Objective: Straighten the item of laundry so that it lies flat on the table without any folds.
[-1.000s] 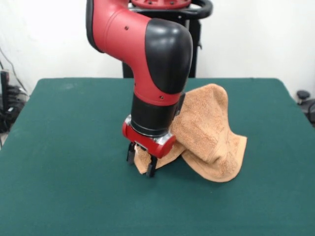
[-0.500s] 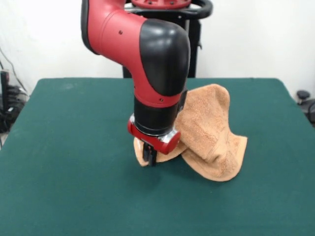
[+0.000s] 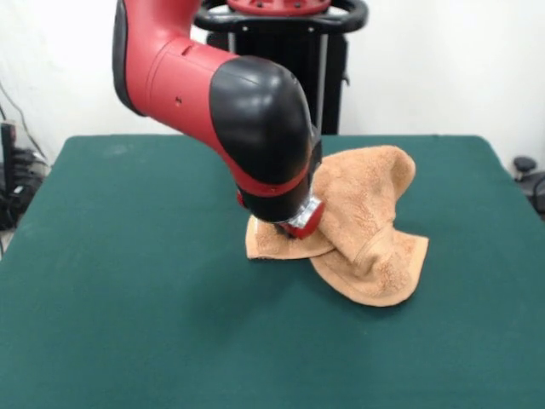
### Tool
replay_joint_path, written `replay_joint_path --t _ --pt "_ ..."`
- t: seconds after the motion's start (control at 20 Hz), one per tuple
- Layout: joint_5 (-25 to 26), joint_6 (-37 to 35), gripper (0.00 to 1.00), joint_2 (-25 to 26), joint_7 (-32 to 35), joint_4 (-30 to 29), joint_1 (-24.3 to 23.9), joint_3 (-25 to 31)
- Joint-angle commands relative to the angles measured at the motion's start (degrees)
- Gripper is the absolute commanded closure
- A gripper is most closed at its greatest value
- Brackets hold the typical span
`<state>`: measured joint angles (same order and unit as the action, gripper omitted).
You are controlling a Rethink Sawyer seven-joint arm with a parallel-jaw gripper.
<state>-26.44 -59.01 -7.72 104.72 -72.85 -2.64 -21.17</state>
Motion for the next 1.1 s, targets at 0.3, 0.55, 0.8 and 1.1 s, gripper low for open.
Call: replay_joint_path --t 0.3,0.55,0.8,1.1 --pt "2.09 3.58 1.0 -9.26 10.67 -7.53 3.93 1.59" --pt "2.57 5.4 1.0 -15.27 12.61 -12.01 6.35 -0.63" --pt "1.82 11.23 1.0 -20.37 13.32 -16.87 8.51 -1.96" --pt "1.99 17.4 1.0 -16.27 12.45 -17.86 7.84 0.24"
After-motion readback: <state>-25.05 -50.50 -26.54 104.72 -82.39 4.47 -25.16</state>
